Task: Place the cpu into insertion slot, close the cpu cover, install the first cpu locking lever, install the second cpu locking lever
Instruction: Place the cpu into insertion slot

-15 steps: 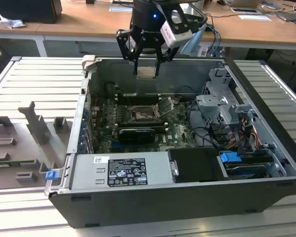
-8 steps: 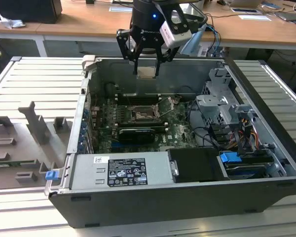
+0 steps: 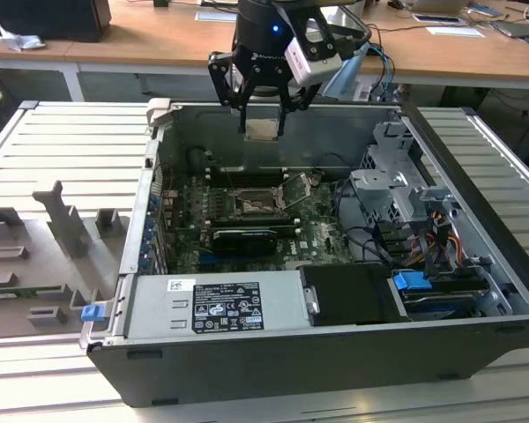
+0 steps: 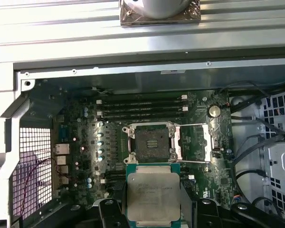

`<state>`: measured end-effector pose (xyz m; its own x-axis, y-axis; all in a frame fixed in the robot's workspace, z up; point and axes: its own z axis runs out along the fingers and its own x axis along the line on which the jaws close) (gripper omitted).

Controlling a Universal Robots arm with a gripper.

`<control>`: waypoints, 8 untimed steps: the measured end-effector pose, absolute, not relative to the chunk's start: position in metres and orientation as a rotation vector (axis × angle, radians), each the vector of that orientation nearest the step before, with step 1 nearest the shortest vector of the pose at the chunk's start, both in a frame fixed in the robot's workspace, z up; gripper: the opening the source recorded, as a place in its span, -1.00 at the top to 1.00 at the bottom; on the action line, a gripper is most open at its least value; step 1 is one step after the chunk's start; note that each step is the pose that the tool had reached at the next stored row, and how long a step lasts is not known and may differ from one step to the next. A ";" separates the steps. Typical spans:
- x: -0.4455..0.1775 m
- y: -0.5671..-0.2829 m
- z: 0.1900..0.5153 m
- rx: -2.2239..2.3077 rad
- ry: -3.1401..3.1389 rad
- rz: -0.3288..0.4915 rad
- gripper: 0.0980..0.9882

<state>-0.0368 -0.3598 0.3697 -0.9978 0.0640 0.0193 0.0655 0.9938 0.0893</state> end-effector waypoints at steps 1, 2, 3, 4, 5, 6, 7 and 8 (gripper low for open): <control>-0.037 -0.360 0.370 -0.105 -3.120 -0.141 0.00; -0.037 -0.360 0.370 -0.111 -3.120 -0.141 0.00; -0.037 -0.360 0.370 -0.117 -3.120 -0.141 0.00; -0.037 -0.360 0.370 -0.122 -3.120 -0.141 0.00; -0.037 -0.360 0.370 -0.125 -3.120 -0.141 0.00; -0.037 -0.360 0.370 -0.127 -3.120 -0.141 0.00; -0.037 -0.360 0.370 -0.133 -3.120 -0.141 0.00; -0.037 -0.360 0.370 -0.137 -3.120 -0.141 0.00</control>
